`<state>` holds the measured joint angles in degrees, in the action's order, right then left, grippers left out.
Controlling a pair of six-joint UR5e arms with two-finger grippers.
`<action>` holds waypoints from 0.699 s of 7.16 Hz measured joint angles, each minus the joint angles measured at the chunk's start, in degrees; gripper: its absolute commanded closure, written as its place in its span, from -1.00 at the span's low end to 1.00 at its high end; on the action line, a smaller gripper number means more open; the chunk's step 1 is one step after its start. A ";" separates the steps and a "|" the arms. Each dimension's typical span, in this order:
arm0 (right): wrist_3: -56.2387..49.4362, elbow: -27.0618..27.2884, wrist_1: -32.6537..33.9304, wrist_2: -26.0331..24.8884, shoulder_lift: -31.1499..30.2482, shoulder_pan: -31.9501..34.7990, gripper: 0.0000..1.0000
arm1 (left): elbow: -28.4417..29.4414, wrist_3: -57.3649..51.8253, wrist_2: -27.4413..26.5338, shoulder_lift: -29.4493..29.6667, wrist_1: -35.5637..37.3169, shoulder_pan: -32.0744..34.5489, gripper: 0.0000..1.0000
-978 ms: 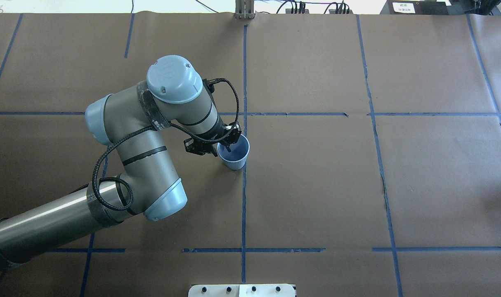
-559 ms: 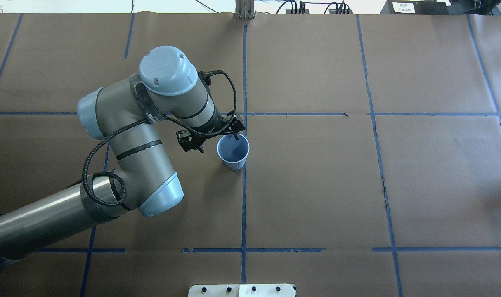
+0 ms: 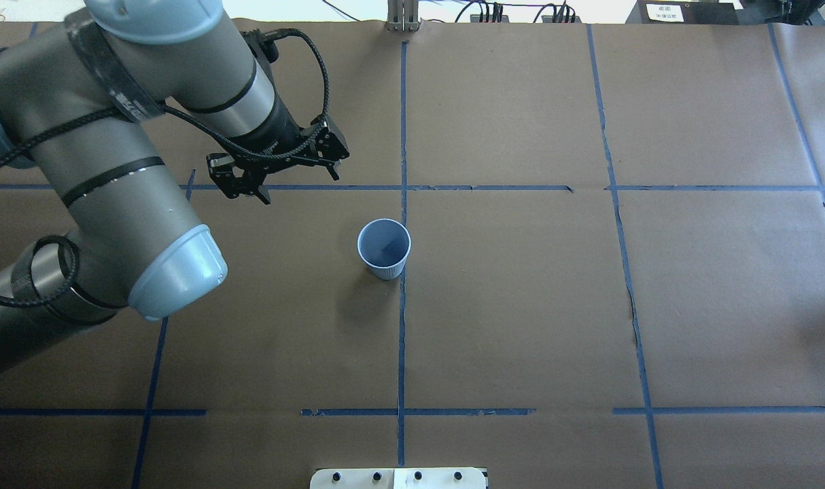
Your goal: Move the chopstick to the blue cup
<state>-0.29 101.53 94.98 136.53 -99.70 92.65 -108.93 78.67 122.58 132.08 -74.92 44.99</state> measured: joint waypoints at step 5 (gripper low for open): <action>0.10 -14.15 -13.16 -0.38 -0.10 5.46 -1.00 | -1.14 -4.93 3.99 -0.13 3.89 5.85 -1.00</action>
<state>-0.19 87.37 81.81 136.15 -99.80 98.11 -110.07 73.74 126.57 131.95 -71.03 50.84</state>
